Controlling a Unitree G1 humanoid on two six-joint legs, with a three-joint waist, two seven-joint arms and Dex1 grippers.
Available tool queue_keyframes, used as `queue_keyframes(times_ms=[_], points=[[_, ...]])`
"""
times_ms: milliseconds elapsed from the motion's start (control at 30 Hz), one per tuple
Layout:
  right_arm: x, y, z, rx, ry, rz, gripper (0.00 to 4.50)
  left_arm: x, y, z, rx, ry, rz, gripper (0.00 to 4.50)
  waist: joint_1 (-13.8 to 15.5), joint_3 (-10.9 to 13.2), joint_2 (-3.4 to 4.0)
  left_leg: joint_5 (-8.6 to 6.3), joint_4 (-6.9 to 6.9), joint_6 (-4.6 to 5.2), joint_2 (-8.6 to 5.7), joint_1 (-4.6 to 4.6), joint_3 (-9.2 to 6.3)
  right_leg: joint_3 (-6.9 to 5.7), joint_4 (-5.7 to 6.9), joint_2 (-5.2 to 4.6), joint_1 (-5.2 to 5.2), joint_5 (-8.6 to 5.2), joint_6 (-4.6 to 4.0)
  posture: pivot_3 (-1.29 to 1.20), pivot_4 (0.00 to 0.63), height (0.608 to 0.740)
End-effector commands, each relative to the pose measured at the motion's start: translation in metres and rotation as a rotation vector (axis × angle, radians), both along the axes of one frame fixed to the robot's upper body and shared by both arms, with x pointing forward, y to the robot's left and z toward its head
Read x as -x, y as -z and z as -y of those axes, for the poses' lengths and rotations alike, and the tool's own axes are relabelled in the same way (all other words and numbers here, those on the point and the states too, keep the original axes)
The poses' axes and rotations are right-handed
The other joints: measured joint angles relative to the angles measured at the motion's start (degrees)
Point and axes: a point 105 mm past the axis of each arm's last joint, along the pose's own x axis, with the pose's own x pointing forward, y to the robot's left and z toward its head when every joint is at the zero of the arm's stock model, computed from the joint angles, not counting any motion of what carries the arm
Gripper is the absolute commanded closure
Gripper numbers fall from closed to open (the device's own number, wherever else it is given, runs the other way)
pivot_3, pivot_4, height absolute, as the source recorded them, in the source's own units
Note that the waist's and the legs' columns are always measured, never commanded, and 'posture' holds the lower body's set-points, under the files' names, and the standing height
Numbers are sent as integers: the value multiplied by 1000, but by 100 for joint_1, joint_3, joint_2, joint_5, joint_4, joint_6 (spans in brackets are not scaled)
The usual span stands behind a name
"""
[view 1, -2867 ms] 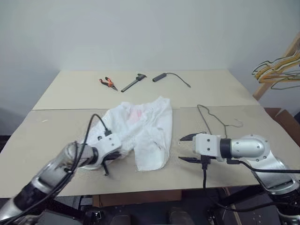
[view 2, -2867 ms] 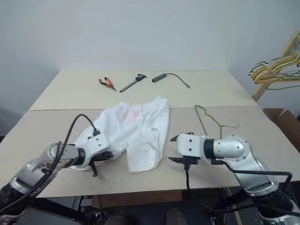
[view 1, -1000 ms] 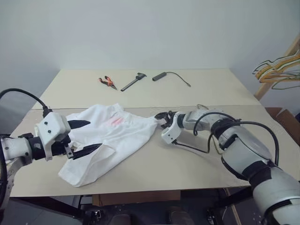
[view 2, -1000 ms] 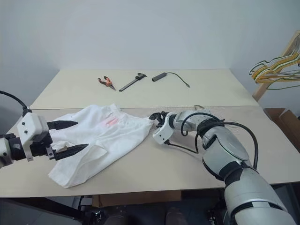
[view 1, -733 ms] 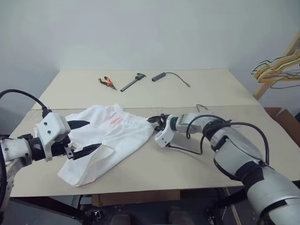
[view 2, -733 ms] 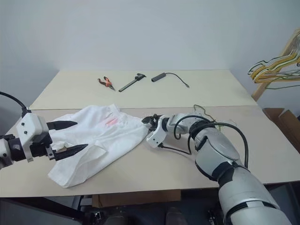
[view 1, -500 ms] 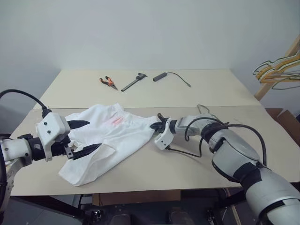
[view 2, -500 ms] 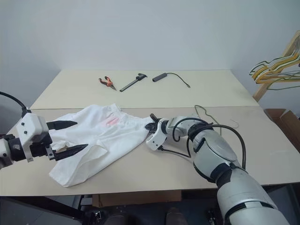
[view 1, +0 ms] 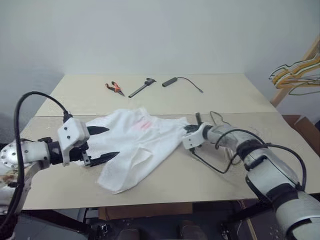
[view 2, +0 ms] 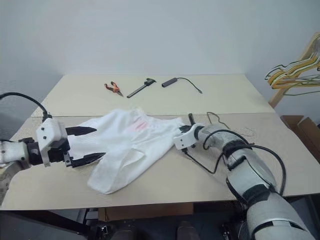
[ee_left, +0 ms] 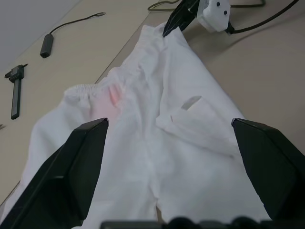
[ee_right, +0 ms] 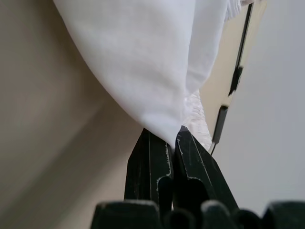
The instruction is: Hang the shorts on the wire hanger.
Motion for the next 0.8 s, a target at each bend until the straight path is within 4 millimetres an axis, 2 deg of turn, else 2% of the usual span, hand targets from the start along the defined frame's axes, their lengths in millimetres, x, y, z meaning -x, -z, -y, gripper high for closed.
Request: queue_keyframes(times_ms=[33,133,267,367,433,567,667,800], points=[[26,-4,1,-42,14,-65,4477,-7,-1,7,-24,50,22,0,-35,-3,5,-3,1,5,0,-2,0,1,-2,0,1,-2,2,-37,0,740],[59,-4,-11,-85,-6,-142,4477,-9,5,17,-24,107,-11,0,-137,-10,14,-11,5,18,1,-1,5,12,-3,3,0,-6,9,-55,0,740],[76,-15,-24,-111,-12,-148,4477,-10,16,33,-28,166,-88,0,-290,-12,14,-13,12,22,2,8,10,22,8,6,6,-6,10,-68,0,740],[80,-21,-28,-109,-12,-139,4477,-10,24,43,-47,207,-165,0,-329,-12,13,-13,23,22,1,9,9,22,13,6,9,-4,12,-67,0,740],[81,-23,-29,-104,-19,-134,4477,-12,35,47,-128,213,-202,0,-319,-13,13,-12,27,22,0,9,8,21,14,7,9,-4,13,-68,0,740],[81,-25,-31,-92,-29,-125,4477,-28,52,48,-267,126,-230,0,-310,-13,12,-13,26,22,-2,6,8,21,11,7,8,-6,15,-64,0,740],[82,-24,-33,-84,-41,-123,4477,-51,56,56,-246,-10,-283,0,-277,-13,10,-13,27,23,-5,1,6,20,8,7,7,-6,15,-61,0,740],[82,-23,-35,-78,-47,-121,4477,-54,49,74,-122,-32,-408,0,-286,-15,7,-15,31,26,-6,-2,4,21,7,7,5,-7,20,-63,0,740]])
